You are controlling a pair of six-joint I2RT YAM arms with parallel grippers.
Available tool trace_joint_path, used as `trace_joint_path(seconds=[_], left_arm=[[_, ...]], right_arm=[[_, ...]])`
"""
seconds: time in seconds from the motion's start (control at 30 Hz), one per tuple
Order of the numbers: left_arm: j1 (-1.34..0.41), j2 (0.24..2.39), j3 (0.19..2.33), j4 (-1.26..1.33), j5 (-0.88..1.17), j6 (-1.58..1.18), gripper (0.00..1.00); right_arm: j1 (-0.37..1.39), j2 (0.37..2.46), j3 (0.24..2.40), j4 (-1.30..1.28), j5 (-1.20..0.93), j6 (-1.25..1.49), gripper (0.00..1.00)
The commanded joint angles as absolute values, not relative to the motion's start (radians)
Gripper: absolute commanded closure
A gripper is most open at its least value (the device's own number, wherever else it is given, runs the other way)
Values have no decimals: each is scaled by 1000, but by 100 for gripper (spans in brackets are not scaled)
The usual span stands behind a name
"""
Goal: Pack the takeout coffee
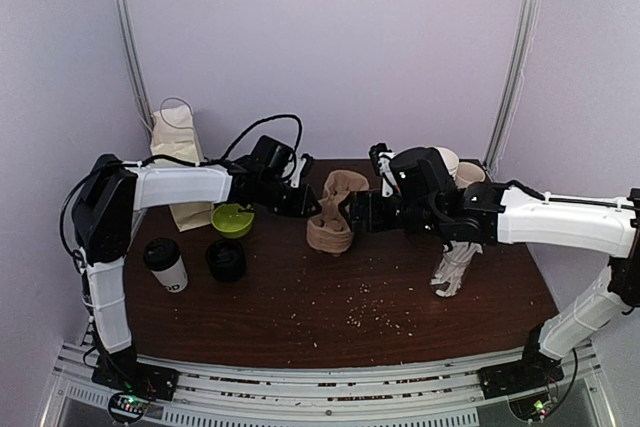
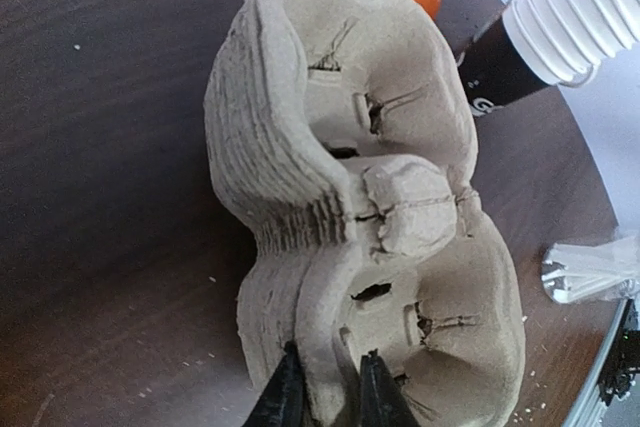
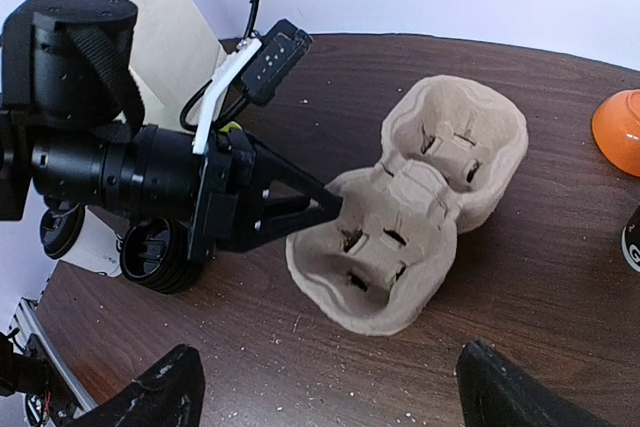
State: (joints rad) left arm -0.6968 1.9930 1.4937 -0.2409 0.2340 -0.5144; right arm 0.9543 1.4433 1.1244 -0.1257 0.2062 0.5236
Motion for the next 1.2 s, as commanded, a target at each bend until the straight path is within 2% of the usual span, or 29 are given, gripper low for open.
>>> trace_joint_path(seconds=[0.0, 0.07, 0.13, 0.17, 0.2, 0.23, 0.27, 0.3, 0.47, 0.63, 0.77, 1.03, 1.17], left_arm=[[-760, 1914, 1443, -214, 236, -589, 82], [-778, 1902, 1424, -212, 233, -598, 77], [-787, 1887, 1410, -211, 233, -606, 66], [-787, 1875, 1399, -209, 235, -609, 60], [-787, 1861, 1390, -209, 234, -610, 48], [-787, 1844, 1382, -209, 231, -609, 43], [-787, 1827, 1374, -213, 224, -606, 31], [-787, 1806, 1367, -219, 217, -602, 23], [-786, 1689, 1302, -231, 166, -593, 5], [-785, 1579, 1161, -177, 75, -624, 5], [-784, 1514, 1061, -119, 21, -643, 6], [-778, 1489, 1000, -110, 31, -622, 8], [-775, 1467, 971, -100, 31, -620, 8]], right_arm=[[959, 1468, 1171, -233, 232, 531, 10], [956, 1485, 1181, -259, 225, 531, 11], [956, 1507, 1200, -285, 210, 528, 13], [955, 1516, 1206, -297, 203, 526, 15], [956, 1523, 1216, -307, 193, 523, 16], [956, 1526, 1220, -311, 183, 516, 18], [955, 1528, 1223, -318, 177, 503, 20], [954, 1531, 1229, -331, 167, 487, 23], [956, 1570, 1293, -436, 130, 397, 32], [952, 1660, 1392, -468, 116, 459, 32], [946, 1737, 1449, -437, 84, 565, 36], [945, 1865, 1526, -460, 73, 610, 37], [941, 1896, 1551, -469, 75, 614, 43]])
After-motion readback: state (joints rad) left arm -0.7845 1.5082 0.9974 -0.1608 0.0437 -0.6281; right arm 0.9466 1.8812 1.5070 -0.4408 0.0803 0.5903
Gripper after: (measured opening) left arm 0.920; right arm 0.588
